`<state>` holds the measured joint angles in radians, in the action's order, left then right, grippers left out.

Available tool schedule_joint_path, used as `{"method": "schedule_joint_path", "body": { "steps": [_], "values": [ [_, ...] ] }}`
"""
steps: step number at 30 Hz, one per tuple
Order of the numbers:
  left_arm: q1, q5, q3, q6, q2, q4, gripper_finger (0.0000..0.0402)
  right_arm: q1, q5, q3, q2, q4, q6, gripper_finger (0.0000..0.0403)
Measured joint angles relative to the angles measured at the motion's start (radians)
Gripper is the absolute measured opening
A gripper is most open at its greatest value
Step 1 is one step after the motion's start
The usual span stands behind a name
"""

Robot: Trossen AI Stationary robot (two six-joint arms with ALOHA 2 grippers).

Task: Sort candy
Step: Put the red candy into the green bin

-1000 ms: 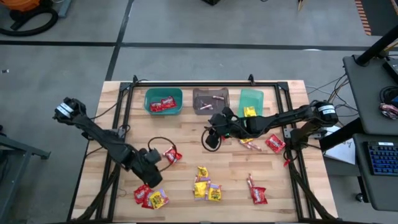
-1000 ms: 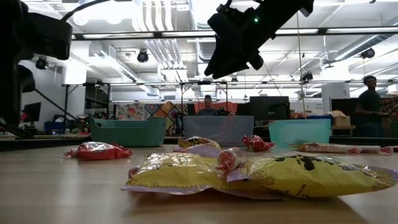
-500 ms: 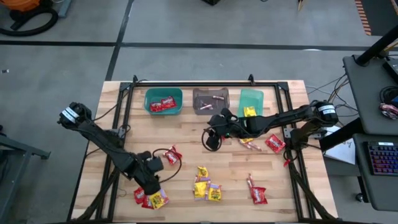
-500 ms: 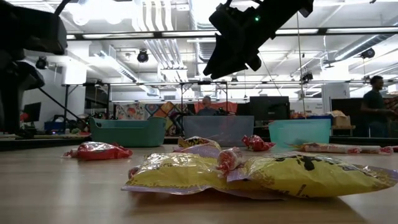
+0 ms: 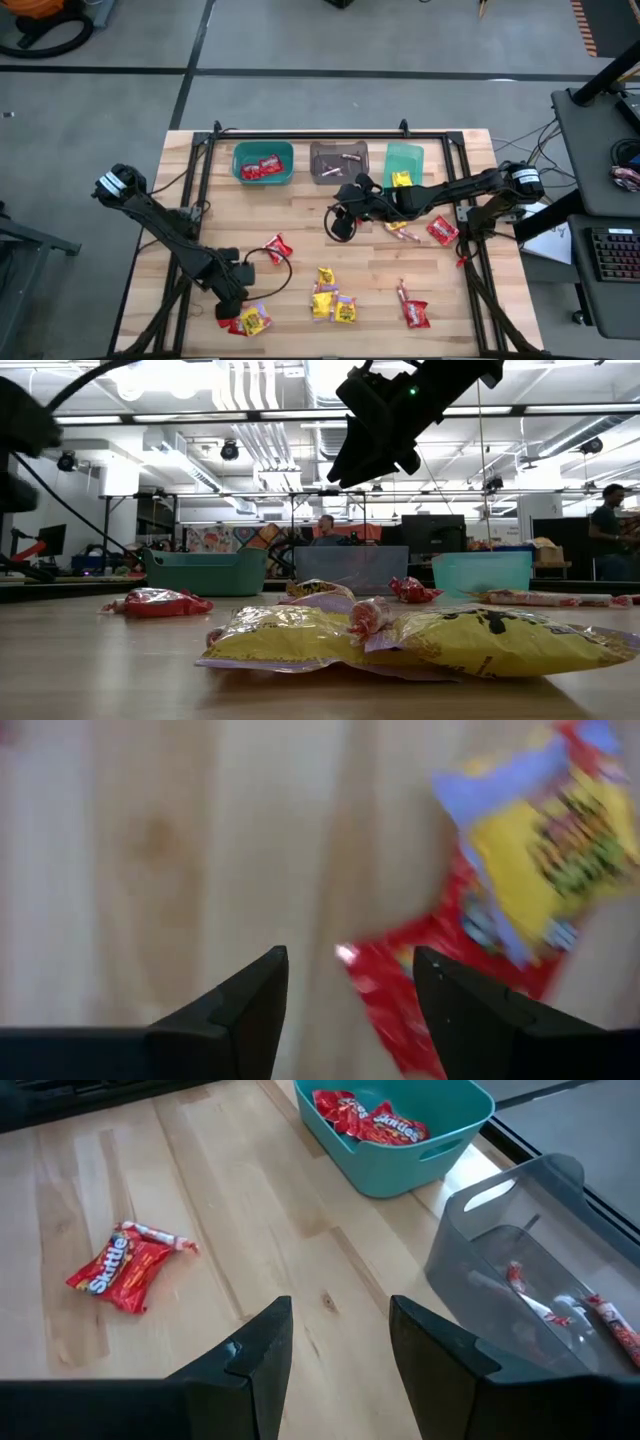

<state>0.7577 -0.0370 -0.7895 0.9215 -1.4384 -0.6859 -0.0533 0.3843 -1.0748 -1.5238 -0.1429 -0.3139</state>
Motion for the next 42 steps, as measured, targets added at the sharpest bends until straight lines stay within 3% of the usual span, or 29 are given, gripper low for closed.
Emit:
{"method": "schedule_joint_path", "body": {
  "steps": [4, 9, 22, 42],
  "values": [
    [0.051, -0.086, 0.0, 0.071, 0.0, 0.012, 0.0196, -0.001, 0.0, 0.0, -0.001, -0.001, -0.019, 0.016],
    [0.125, -0.093, 0.0, 0.195, 0.0, 0.021, 0.0195, -0.006, 0.0, 0.0, -0.002, -0.001, -0.026, 0.016],
    [0.16, 0.046, 0.021, 0.394, -0.001, 0.11, 0.0195, -0.013, -0.003, 0.0, -0.003, -0.001, -0.027, 0.016],
    [0.184, 0.056, 0.087, 0.484, -0.002, 0.147, 0.0195, -0.012, -0.003, 0.0, -0.003, -0.001, -0.024, 0.016]
  ]
}}
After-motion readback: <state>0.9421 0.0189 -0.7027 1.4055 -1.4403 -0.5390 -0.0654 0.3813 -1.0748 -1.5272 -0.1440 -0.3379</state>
